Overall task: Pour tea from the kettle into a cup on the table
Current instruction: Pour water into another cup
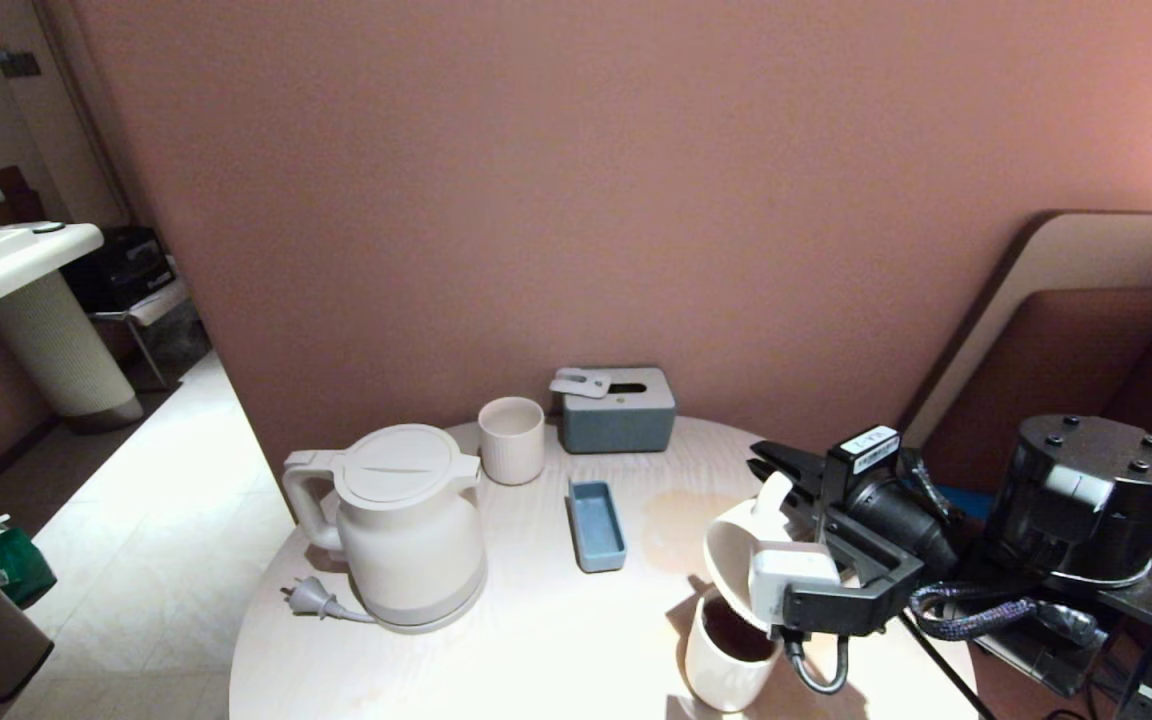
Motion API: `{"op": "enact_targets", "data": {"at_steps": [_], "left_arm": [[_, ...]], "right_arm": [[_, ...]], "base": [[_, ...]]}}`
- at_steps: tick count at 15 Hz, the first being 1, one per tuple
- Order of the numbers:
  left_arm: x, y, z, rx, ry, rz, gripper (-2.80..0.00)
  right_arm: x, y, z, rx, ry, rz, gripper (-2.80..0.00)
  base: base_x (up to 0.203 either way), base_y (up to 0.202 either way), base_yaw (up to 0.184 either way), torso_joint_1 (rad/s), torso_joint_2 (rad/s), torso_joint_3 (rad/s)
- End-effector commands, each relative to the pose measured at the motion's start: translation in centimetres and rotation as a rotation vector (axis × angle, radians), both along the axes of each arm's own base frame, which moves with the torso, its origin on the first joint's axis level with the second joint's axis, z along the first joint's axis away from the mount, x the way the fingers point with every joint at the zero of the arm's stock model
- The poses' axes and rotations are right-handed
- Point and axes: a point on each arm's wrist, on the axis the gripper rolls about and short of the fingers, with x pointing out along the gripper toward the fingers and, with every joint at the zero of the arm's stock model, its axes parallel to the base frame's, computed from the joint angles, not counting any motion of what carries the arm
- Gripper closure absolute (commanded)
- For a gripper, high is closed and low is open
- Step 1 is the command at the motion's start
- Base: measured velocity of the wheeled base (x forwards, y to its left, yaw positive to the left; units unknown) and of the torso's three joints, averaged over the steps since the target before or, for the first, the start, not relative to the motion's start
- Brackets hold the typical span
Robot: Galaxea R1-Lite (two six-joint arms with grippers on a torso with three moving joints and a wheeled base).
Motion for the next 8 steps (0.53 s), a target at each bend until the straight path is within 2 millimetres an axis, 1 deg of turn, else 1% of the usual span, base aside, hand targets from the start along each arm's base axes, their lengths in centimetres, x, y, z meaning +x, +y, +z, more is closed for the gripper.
{"op": "enact_targets", "data": {"at_steps": [1, 8], "left_arm": [[0.01, 0.00, 0.00, 0.000, 0.001, 0.000, 0.00], [0.01, 0.00, 0.01, 0.000, 0.001, 0.000, 0.00]], "right_arm": [[-0.01, 0.02, 0.03, -0.009, -0.009, -0.010, 0.00], [-0.09, 0.04, -0.23, -0.026, -0.004, -0.015, 0.00]], "base": [[0.000, 0.000, 0.000, 0.000, 0.00, 0.000], [0.000, 0.000, 0.000, 0.000, 0.00, 0.000]]}}
